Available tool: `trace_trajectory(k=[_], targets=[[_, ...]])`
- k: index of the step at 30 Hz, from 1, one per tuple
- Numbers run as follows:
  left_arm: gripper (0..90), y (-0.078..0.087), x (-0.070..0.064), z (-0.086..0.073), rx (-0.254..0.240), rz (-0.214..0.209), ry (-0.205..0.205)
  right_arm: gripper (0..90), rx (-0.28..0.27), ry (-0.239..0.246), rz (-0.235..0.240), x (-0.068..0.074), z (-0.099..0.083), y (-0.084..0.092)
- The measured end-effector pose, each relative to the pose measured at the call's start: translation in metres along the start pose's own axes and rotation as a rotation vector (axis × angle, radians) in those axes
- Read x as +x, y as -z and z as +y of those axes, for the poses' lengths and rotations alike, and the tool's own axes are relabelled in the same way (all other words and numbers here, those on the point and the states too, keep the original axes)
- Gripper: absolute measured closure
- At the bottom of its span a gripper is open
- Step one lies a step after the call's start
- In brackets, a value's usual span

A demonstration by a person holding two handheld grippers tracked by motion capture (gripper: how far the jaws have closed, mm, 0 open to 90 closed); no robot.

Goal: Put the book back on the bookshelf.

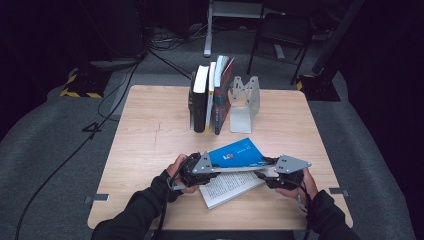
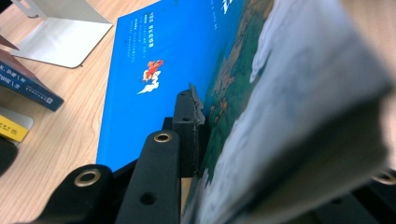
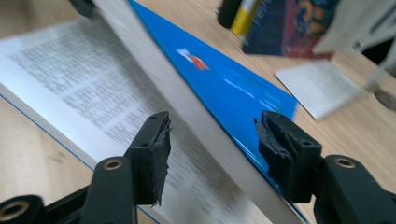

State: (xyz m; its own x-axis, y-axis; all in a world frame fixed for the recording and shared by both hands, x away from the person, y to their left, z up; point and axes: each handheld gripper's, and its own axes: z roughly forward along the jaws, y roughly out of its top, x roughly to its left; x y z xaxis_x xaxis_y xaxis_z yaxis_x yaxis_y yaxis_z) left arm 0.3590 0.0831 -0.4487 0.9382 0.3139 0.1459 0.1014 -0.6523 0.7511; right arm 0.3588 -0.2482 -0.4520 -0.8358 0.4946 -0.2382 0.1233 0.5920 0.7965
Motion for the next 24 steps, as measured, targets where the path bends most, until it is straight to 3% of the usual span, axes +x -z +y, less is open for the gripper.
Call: trace_trajectory(k=[1, 3, 6, 7, 10, 12, 16, 17, 19, 20, 24], targets=[[74.2, 0.002, 0.001, -0.001, -0.002, -0.003, -0.005, 49.5, 0.01, -0.01, 0.011, -0.007, -0.005, -0.001], [74.0, 0.006, 0.005, -0.005, -0.016, -0.015, 0.01, 54.8, -0.031, -0.02, 0.026, -0.009, -0.007, 0.0], [72.0, 0.011, 0.012, -0.011, -0.024, -0.033, 0.036, 58.7, -0.033, 0.014, 0.035, -0.007, -0.005, -0.001], [70.8, 0.014, 0.016, -0.013, -0.013, -0.044, 0.055, 62.2, -0.035, 0.047, 0.039, -0.003, -0.002, -0.002], [65.5, 0.017, 0.018, -0.014, 0.015, -0.027, 0.085, 66.1, -0.028, 0.082, 0.041, 0.002, 0.001, -0.002], [61.8, 0.022, 0.014, -0.012, 0.075, 0.023, 0.078, 70.5, -0.015, 0.114, 0.036, 0.011, 0.007, -0.002], [53.8, 0.035, 0.0, -0.008, 0.096, 0.065, 0.069, 73.3, 0.0, 0.163, 0.017, 0.026, 0.022, -0.001], [52.7, 0.037, -0.006, -0.005, 0.112, 0.095, 0.062, 73.7, -0.001, 0.164, 0.015, 0.028, 0.024, -0.001], [48.3, 0.038, -0.01, -0.002, 0.114, 0.102, 0.056, 73.9, 0.001, 0.164, 0.011, 0.032, 0.029, -0.003], [48.3, 0.038, -0.018, 0.003, 0.14, 0.122, 0.053, 73.9, 0.005, 0.172, 0.012, 0.033, 0.031, -0.003], [46.8, 0.03, -0.027, 0.01, 0.179, 0.118, 0.061, 73.8, 0.027, 0.179, 0.005, 0.039, 0.038, -0.005]])
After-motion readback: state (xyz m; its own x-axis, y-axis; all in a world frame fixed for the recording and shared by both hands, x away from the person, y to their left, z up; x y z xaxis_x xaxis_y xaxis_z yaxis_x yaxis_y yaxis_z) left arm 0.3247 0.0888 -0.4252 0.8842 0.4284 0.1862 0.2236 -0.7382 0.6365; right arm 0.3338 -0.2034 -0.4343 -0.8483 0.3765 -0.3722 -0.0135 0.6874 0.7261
